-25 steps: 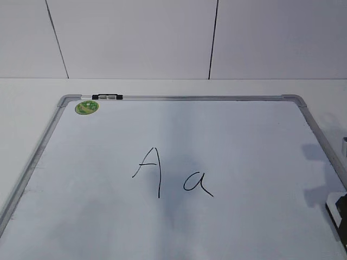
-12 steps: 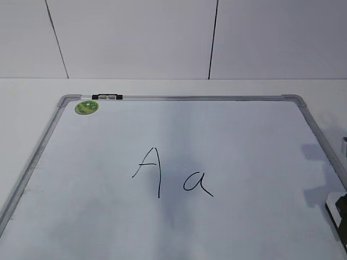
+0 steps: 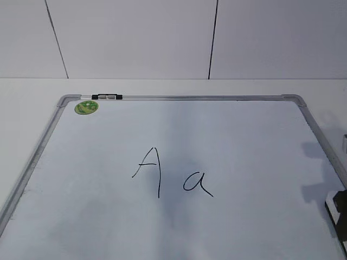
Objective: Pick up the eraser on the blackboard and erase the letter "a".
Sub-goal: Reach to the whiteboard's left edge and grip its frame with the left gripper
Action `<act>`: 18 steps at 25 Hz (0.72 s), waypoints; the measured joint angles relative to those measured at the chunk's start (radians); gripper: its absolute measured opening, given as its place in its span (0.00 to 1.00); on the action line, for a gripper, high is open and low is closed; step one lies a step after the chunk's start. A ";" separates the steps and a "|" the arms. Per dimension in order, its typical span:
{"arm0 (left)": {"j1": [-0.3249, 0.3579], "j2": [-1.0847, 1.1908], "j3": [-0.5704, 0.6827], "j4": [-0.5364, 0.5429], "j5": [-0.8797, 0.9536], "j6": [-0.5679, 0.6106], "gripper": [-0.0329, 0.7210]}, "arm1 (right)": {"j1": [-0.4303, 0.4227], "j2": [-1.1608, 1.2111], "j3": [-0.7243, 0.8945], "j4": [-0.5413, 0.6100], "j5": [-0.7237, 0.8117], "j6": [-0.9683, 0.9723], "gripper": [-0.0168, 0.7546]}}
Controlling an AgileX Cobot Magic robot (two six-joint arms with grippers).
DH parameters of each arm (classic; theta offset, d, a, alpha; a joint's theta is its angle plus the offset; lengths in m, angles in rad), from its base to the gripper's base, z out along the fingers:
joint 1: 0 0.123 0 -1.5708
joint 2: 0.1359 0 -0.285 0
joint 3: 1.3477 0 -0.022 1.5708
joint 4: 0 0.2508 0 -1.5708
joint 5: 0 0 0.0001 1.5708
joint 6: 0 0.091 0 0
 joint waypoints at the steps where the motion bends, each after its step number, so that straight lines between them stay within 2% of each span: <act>1: 0.000 0.000 0.000 0.000 0.000 0.000 0.36 | 0.000 0.000 -0.008 0.007 0.007 0.001 0.72; 18: 0.000 0.000 0.000 -0.019 -0.002 0.000 0.36 | 0.000 0.000 -0.050 0.170 0.044 -0.012 0.72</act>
